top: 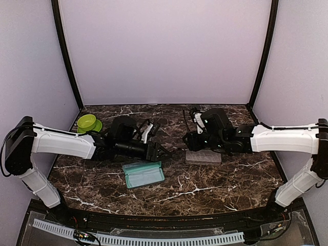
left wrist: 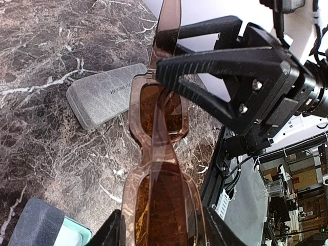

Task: Organize the sunglasses
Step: Close the left temple of the sunglasses on the sunglasses.

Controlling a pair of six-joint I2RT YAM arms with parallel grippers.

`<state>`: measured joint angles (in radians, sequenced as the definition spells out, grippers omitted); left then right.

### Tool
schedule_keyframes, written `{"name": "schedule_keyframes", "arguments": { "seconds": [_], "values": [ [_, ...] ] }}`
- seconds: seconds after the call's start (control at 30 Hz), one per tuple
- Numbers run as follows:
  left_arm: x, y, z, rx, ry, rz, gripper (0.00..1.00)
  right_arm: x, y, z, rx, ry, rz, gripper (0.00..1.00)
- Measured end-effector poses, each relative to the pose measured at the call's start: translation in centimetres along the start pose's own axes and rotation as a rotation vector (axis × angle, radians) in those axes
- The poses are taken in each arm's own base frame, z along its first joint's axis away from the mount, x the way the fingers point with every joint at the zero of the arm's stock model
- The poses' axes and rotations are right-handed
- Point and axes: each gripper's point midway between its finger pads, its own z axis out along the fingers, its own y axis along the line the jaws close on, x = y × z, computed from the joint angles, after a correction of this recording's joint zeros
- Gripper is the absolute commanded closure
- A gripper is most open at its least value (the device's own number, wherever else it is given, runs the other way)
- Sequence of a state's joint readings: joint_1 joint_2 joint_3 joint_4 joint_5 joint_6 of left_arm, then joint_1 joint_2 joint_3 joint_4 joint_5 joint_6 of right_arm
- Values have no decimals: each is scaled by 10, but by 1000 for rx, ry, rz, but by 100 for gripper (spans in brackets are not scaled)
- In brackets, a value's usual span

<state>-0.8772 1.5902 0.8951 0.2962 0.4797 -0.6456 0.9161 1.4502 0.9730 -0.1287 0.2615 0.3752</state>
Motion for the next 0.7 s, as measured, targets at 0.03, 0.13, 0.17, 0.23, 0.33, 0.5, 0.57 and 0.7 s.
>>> {"name": "schedule_keyframes", "arguments": {
  "seconds": [0.03,0.13,0.17,0.23,0.33,0.5,0.57,0.7],
  "values": [
    [-1,-1,-1,0,-4,4,100,1,0,0,0,2,0,46],
    [-2,-2,-2,-1,-10,9,100,4,1,0,2,6,0,46],
    [-3,-1,-2,-2,-11,10,100,5,1,0,4,7,1,46],
    [-2,-1,-2,-7,-11,10,100,7,1,1,4,11,0,46],
    [-2,1,-2,-12,-9,18,100,8,1,0,4,13,1,45],
    [-3,2,-2,-22,-14,56,100,1,1,-7,0,-12,7,45],
    [-2,2,-2,-25,-14,70,100,-5,1,-12,-5,-30,12,45],
    [-1,3,-1,-30,-7,101,100,-14,-1,-20,-15,-55,23,48]
  ]
}}
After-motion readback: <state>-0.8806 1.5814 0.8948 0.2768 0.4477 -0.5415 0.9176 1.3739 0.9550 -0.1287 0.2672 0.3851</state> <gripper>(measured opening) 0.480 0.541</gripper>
